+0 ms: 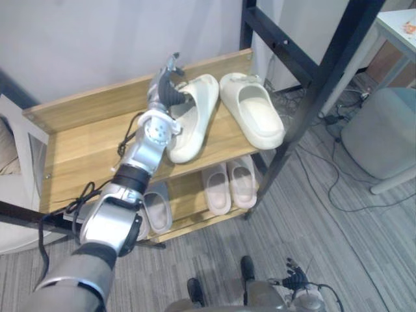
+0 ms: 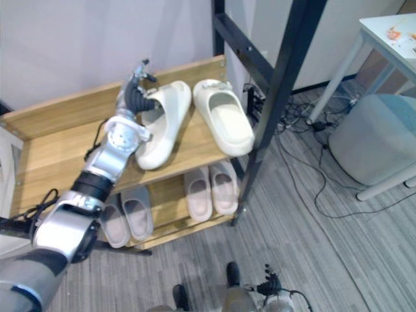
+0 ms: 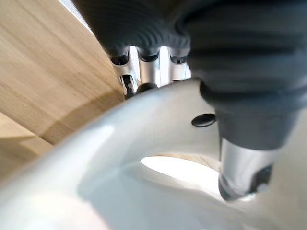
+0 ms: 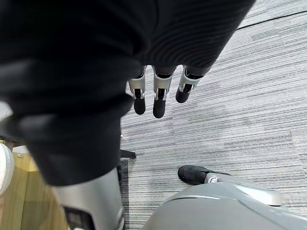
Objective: Organize the slippers on the shoe rack
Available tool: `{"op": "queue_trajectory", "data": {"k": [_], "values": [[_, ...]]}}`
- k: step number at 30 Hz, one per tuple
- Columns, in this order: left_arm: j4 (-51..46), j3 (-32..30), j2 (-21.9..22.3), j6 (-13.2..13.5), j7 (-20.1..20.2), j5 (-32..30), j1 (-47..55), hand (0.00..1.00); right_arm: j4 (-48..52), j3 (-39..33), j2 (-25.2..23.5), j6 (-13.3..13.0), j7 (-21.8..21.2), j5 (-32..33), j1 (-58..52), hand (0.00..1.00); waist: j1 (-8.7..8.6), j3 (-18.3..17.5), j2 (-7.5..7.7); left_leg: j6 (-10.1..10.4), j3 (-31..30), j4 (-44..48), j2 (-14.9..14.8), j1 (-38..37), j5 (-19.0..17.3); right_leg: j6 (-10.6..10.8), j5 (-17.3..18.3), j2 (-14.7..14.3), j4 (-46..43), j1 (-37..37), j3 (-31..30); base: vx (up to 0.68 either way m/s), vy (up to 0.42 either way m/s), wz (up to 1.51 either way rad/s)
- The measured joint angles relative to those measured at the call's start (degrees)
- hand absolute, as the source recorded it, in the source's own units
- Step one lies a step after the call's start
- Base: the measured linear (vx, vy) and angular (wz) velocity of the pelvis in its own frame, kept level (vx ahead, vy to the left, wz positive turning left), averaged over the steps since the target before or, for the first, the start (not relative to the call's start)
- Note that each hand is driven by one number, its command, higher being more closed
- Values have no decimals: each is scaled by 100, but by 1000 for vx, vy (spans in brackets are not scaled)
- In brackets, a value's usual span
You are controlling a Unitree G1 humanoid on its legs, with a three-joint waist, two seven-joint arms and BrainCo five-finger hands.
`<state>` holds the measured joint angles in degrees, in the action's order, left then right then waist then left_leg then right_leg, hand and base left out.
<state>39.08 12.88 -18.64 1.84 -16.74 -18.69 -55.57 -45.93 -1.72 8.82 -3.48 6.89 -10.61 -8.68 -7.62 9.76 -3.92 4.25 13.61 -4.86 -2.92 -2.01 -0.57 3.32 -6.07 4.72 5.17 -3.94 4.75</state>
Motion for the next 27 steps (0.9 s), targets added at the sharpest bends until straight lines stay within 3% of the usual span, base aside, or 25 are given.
{"op": "queue_trajectory", "data": {"k": [7,19,27], "values": [[-89,-7,304,3,-65,392,70,0,-10,28,5,16,5,0,20,0,-4,1,-2,-19,-153,5,40,-27,13,6,-3,47,-4,105,146,-8,-4,11],[-1390,7,426,47,-105,893,970,0,-36,200,61,157,46,-9,76,0,45,-1,-4,-88,-457,9,69,-120,71,22,12,129,35,354,459,-34,-10,13],[-2521,5,529,257,-152,1440,1911,0,-156,222,81,207,49,-13,153,0,143,-6,-1,-99,-636,3,69,-117,115,27,19,141,36,439,645,-25,-14,12]]}}
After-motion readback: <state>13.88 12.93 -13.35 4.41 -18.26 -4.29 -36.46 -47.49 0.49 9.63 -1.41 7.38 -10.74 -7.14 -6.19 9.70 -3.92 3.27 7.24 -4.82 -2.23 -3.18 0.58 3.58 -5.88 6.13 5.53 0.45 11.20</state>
